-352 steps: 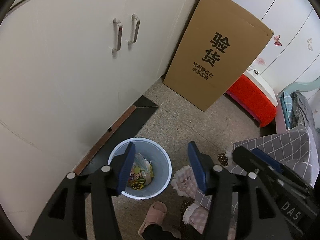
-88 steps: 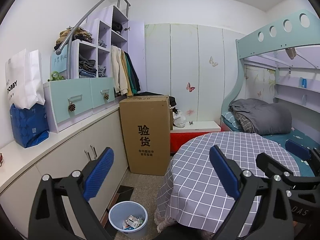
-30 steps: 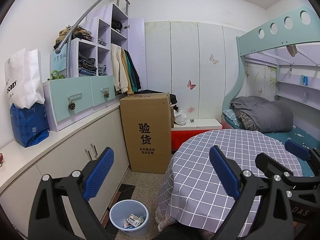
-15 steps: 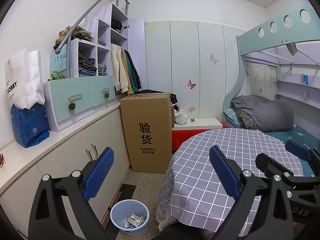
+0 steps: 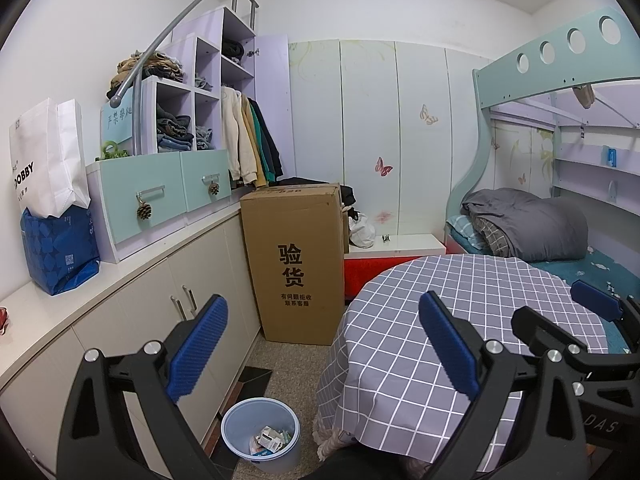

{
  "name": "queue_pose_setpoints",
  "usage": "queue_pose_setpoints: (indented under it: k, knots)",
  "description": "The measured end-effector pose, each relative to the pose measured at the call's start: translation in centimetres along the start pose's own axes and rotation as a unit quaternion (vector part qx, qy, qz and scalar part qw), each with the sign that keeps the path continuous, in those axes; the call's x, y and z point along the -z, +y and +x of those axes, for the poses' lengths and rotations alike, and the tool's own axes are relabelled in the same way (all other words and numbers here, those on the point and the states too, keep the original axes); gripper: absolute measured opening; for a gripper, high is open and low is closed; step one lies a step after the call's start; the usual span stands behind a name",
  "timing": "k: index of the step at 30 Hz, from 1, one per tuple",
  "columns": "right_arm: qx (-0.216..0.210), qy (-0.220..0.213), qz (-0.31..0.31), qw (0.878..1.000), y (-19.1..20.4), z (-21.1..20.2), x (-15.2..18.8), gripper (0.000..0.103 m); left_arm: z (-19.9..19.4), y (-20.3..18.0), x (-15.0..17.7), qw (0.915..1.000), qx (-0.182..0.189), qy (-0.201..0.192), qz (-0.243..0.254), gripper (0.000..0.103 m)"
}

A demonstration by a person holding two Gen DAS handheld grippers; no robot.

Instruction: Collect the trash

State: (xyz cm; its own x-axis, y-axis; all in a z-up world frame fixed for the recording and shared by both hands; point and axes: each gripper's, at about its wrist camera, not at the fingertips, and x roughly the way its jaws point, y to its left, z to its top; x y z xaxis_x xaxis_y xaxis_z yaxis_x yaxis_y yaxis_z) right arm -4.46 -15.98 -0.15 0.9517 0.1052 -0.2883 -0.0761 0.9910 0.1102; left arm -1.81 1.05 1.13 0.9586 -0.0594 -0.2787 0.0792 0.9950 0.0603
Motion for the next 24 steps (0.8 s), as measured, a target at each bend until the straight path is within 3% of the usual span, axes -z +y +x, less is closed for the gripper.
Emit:
queue_pose_setpoints:
  k: [24]
  knots:
    - [0.0, 0.002, 0.001, 1.0, 0.0, 0.05, 0.14, 0.093, 0.04, 0.6, 0.19, 1.0, 0.001, 0.001, 0.002, 0.094]
